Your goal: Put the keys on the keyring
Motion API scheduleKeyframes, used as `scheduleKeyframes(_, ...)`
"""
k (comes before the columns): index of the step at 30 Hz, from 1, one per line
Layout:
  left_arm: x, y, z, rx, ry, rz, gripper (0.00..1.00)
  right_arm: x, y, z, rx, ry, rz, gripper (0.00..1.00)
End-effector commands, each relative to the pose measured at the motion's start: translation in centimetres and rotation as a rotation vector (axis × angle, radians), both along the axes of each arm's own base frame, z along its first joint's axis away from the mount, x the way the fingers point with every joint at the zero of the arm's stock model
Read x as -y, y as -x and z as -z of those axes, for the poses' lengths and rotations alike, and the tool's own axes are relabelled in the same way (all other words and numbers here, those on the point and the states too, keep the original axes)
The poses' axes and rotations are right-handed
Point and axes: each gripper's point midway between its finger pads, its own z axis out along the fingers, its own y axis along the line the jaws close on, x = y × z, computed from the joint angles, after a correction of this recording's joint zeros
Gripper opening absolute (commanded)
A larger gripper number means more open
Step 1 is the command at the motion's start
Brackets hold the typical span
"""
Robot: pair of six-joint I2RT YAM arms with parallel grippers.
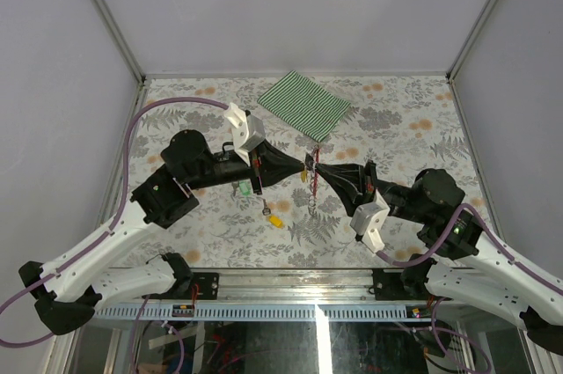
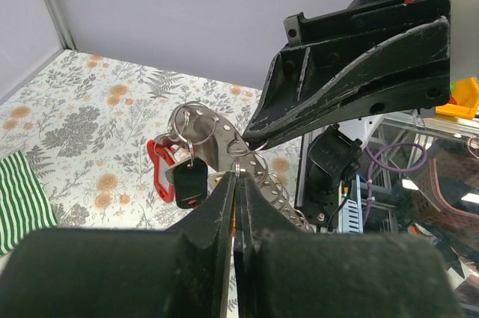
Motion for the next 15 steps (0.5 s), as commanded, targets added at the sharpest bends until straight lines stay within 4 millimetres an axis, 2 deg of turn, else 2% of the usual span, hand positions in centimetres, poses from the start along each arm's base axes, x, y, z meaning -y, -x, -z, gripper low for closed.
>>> scheduleKeyframes(1, -0.15, 0.82, -2.08, 0.051, 0.064, 0.032, 0.00, 0.40, 0.22, -3.03, 0.049, -0.090, 0.006, 0.01)
scheduleKeyframes(15, 0.15, 0.70, -1.81, 0.042, 0.060, 0.038, 0.00, 0.30, 0.38, -3.30, 0.045, -0.100, -0.006, 0.02)
